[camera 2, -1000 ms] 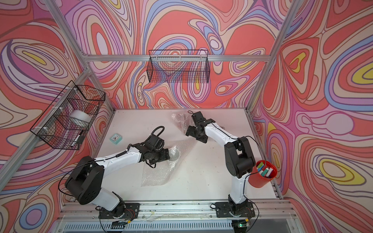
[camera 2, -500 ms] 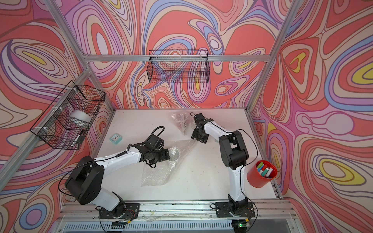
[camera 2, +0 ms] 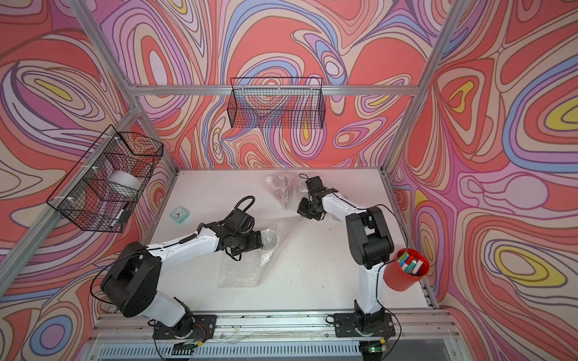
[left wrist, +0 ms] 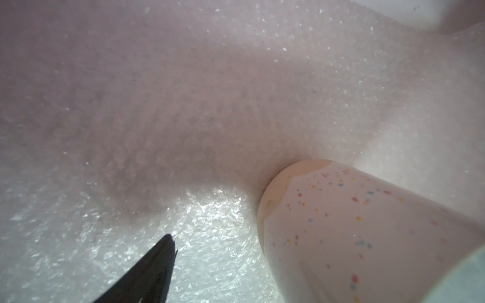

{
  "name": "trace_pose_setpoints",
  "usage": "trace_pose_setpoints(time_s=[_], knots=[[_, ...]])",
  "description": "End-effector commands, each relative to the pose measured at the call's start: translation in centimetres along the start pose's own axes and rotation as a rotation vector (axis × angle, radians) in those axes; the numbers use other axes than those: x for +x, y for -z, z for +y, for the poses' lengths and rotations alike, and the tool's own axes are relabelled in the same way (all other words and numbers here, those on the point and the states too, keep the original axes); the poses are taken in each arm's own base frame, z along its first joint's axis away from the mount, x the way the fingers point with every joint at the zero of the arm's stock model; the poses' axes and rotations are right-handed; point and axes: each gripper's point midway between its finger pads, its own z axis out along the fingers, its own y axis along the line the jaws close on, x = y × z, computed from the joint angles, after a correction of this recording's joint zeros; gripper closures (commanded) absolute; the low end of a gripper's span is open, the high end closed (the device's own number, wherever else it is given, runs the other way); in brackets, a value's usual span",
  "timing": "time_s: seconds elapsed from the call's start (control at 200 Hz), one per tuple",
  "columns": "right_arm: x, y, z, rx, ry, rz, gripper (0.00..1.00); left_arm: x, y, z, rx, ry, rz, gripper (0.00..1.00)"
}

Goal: Wrap mugs in bubble wrap
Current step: Wrap the mug in bubble wrap.

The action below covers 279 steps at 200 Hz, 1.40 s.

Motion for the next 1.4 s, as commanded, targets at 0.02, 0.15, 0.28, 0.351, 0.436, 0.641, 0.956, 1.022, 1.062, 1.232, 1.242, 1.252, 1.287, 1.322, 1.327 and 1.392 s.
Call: trace_pose_setpoints(time_s=[0.02, 0.15, 0.28, 0.351, 0.436, 0.641, 0.956, 1.022, 1.062, 1.232, 1.242, 1.252, 1.287, 1.322, 1.327, 1.392], knots=[[-1.0, 3.1, 4.7, -0.173, 0.123, -0.087, 1.00, 0.4, -0.2, 0.7, -0.051, 0.012, 0.026, 0.14], [0.4, 5.2, 8.0, -0.280, 0.238, -0.096, 1.00, 0.4, -0.3, 0.7, -0.051, 0.014, 0.030, 0.14], [2.8, 6.9, 11.2, -0.368, 0.347, -0.075, 1.00, 0.5, -0.4, 0.7, -0.052, 0.014, 0.032, 0.14], [4.1, 7.0, 12.1, -0.389, 0.378, -0.050, 1.00, 0.5, -0.5, 0.7, -0.052, 0.015, 0.033, 0.14], [5.5, 6.9, 12.5, -0.401, 0.396, -0.023, 1.00, 0.5, -0.6, 0.7, -0.050, 0.019, 0.034, 0.14], [8.5, 6.8, 12.7, -0.458, 0.459, 0.036, 1.00, 0.5, -0.7, 0.5, -0.042, 0.030, 0.033, 0.14], [13.8, 6.4, 14.3, -0.596, 0.533, 0.199, 1.00, 0.3, -0.7, 0.3, -0.037, 0.033, 0.033, 0.14], [14.9, 5.6, 14.1, -0.580, 0.541, 0.233, 1.00, 0.3, -0.7, 0.2, -0.034, 0.035, 0.032, 0.15], [15.5, 5.0, 13.8, -0.559, 0.543, 0.255, 1.00, 0.3, -0.7, 0.2, -0.034, 0.035, 0.031, 0.15], [17.5, 2.2, 11.0, -0.442, 0.546, 0.328, 1.00, -0.1, -0.4, 0.3, -0.039, 0.041, 0.012, 0.15], [17.6, 2.0, 10.8, -0.435, 0.546, 0.333, 1.00, -0.1, -0.3, 0.2, -0.038, 0.042, 0.010, 0.15], [17.7, 1.8, 10.7, -0.428, 0.544, 0.337, 1.00, -0.1, -0.3, 0.3, -0.039, 0.042, 0.010, 0.15], [17.9, 1.4, 10.1, -0.407, 0.542, 0.345, 1.00, -0.1, -0.2, 0.3, -0.040, 0.045, 0.007, 0.15], [18.0, 0.9, 9.6, -0.385, 0.539, 0.351, 1.00, -0.2, -0.1, 0.3, -0.038, 0.047, 0.001, 0.16], [18.1, 0.9, 9.6, -0.384, 0.539, 0.352, 1.00, -0.2, -0.1, 0.3, -0.038, 0.048, -0.001, 0.16], [18.1, 0.1, 8.9, -0.348, 0.536, 0.358, 1.00, -0.4, 0.3, 0.4, -0.035, 0.058, -0.021, 0.18]])
